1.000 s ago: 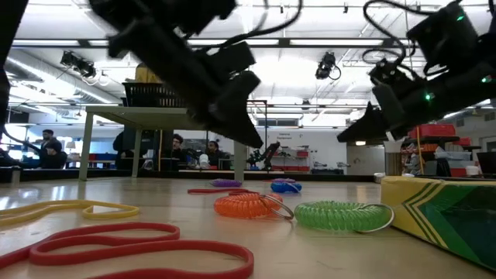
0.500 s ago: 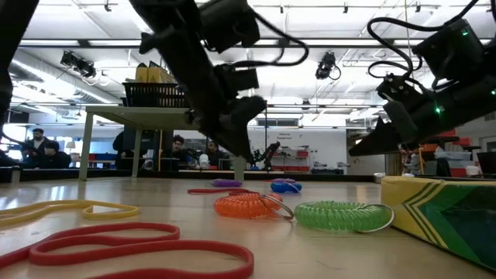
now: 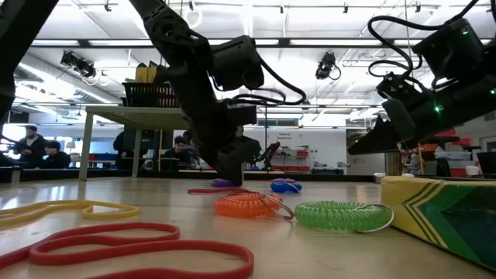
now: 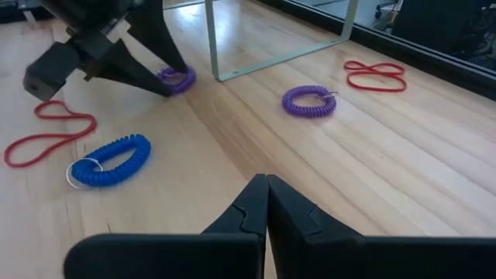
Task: Pick & Place Office Desk Supplies
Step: Put the violet spring keychain into the top right black bin on the shelf
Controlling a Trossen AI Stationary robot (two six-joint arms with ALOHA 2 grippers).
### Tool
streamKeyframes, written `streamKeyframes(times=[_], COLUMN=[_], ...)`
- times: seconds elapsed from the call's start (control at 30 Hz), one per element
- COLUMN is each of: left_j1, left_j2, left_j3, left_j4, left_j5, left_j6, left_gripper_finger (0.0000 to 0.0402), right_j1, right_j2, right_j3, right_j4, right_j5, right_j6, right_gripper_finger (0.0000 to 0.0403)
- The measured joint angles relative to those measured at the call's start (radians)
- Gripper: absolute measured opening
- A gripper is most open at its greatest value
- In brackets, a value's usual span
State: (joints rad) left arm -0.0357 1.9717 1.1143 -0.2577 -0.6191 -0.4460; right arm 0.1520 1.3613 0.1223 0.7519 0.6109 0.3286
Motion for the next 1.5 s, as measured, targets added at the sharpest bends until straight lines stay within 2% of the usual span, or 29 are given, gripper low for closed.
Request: streamKeyframes(times=[0.2,0.3,0.37,0.5,0.63,0.83,0.93,1.17,1.33,1.5], left_j1=[-0.006,-0.030,-0.060,-0.121,-0.156,-0.153,-0.153,-0.154,-0.151,-0.152], left_j2=[-0.002,-0.017,-0.034,-0.060,-0.061,-0.061,-0.061,-0.061,-0.061,-0.061], left_j3=[0.000,0.003,0.007,0.014,0.013,0.013,0.013,0.014,0.014,0.014], left_j4=[0.001,-0.009,-0.021,-0.032,-0.080,-0.115,-0.113,-0.109,-0.105,-0.105], left_j5=[0.063,0.131,0.180,0.255,0.258,0.248,0.277,0.302,0.269,0.269], left_j6=[0.041,0.129,0.204,0.361,0.427,0.383,0.374,0.290,0.233,0.225], left_gripper_finger=[0.0081,0.0031,0.0013,0.0019,0.0038,0.0090,0.0116,0.0146,0.0136,0.0082], right_j1=[0.000,0.000,0.000,0.000,0.000,0.000,0.000,0.000,0.000,0.000], right_j2=[0.000,0.000,0.000,0.000,0.000,0.000,0.000,0.000,0.000,0.000], right_j3=[0.000,0.000,0.000,0.001,0.002,0.002,0.002,0.002,0.002,0.002], right_j4=[0.000,0.001,0.002,0.009,0.015,0.021,0.022,0.022,0.022,0.022], right_j5=[0.000,0.000,0.000,0.001,0.000,0.000,0.000,0.000,0.000,0.000], right_j6=[0.000,0.000,0.000,0.000,-0.004,-0.004,-0.003,0.000,0.000,0.000], right_gripper_finger=[0.0009,0.0009,0.0009,0.0009,0.0009,0.0009,0.0009,0.0009,0.0009,0.0009])
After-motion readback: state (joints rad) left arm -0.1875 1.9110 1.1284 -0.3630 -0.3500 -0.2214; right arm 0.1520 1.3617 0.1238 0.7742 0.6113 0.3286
